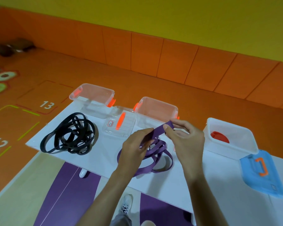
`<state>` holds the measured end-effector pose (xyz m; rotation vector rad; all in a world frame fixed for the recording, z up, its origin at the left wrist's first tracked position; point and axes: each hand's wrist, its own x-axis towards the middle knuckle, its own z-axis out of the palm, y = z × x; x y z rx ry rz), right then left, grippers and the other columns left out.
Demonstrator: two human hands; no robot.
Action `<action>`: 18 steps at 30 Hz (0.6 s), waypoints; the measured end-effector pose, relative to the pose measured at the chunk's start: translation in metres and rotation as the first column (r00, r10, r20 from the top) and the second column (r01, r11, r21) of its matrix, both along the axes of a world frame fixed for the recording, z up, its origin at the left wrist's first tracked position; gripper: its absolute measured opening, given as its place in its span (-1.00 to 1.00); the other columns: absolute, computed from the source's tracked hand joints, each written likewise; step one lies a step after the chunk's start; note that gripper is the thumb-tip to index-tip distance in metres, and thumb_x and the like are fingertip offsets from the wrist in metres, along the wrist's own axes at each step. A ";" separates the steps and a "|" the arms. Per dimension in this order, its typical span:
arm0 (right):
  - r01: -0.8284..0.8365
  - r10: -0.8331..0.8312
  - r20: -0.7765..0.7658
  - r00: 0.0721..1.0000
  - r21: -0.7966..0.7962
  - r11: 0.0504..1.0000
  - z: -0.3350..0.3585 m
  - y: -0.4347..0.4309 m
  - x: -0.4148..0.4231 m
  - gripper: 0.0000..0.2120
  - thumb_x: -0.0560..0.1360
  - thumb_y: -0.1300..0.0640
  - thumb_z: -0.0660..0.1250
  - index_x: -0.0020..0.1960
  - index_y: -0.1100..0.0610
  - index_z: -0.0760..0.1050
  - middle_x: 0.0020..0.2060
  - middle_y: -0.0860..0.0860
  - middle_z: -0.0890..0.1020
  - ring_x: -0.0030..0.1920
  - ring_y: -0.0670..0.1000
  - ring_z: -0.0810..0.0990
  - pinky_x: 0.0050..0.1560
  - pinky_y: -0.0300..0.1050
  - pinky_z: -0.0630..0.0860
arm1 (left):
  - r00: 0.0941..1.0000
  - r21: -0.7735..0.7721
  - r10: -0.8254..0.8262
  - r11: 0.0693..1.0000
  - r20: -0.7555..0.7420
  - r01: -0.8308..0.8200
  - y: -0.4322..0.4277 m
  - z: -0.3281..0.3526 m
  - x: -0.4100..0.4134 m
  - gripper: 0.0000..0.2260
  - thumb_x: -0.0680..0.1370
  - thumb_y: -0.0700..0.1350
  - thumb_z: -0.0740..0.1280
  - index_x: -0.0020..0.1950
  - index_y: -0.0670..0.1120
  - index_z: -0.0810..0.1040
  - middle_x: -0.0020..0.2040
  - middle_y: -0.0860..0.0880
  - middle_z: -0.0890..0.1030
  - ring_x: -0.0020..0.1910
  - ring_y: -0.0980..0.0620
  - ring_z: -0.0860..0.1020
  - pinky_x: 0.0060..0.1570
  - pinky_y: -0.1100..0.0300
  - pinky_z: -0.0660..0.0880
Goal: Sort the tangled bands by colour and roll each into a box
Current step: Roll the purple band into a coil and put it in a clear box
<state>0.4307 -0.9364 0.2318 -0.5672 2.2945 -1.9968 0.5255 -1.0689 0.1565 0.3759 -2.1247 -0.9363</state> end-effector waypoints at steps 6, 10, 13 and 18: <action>0.038 -0.038 -0.005 0.999 0.078 0.996 -0.009 -0.039 -0.025 -0.84 0.49 0.17 0.60 0.03 -0.01 0.73 -0.12 -0.14 0.77 -0.16 -0.09 0.77 -0.07 -0.01 0.74 | 0.996 -0.047 -0.071 0.996 0.051 0.074 -0.047 -0.015 -0.025 -0.58 0.55 -0.19 0.56 0.39 0.01 0.60 0.21 0.14 0.65 0.15 0.07 0.60 0.17 0.05 0.59; 0.043 -0.032 -0.086 0.996 0.129 0.991 -0.012 -0.063 -0.042 -0.80 0.48 0.19 0.60 -0.02 -0.07 0.68 -0.14 -0.17 0.75 -0.18 -0.13 0.75 -0.14 -0.12 0.73 | 0.973 0.156 -0.193 0.973 0.125 0.173 -0.066 -0.014 -0.043 -0.52 0.53 0.04 0.56 0.37 0.32 0.48 0.20 0.44 0.55 0.19 0.21 0.56 0.20 0.31 0.51; 0.032 0.009 -0.207 0.978 0.192 0.981 -0.015 -0.078 -0.052 -0.80 0.49 0.22 0.60 0.03 0.01 0.66 -0.11 -0.12 0.74 -0.17 -0.10 0.75 -0.14 -0.20 0.70 | 0.989 0.240 -0.133 0.964 0.063 0.115 -0.078 -0.010 -0.058 -0.62 0.51 0.19 0.54 0.30 0.32 0.56 0.16 0.33 0.64 0.12 0.14 0.62 0.15 0.20 0.57; 0.069 0.045 -0.410 0.911 0.259 0.963 -0.018 -0.099 -0.068 -0.77 0.44 0.27 0.62 0.07 0.25 0.70 -0.12 -0.02 0.72 -0.18 -0.01 0.74 -0.13 -0.29 0.66 | 0.993 0.236 -0.115 0.965 -0.018 0.116 -0.105 -0.011 -0.078 -0.71 0.47 0.06 0.61 0.16 0.07 0.72 0.09 0.23 0.70 0.15 0.08 0.62 0.19 0.06 0.56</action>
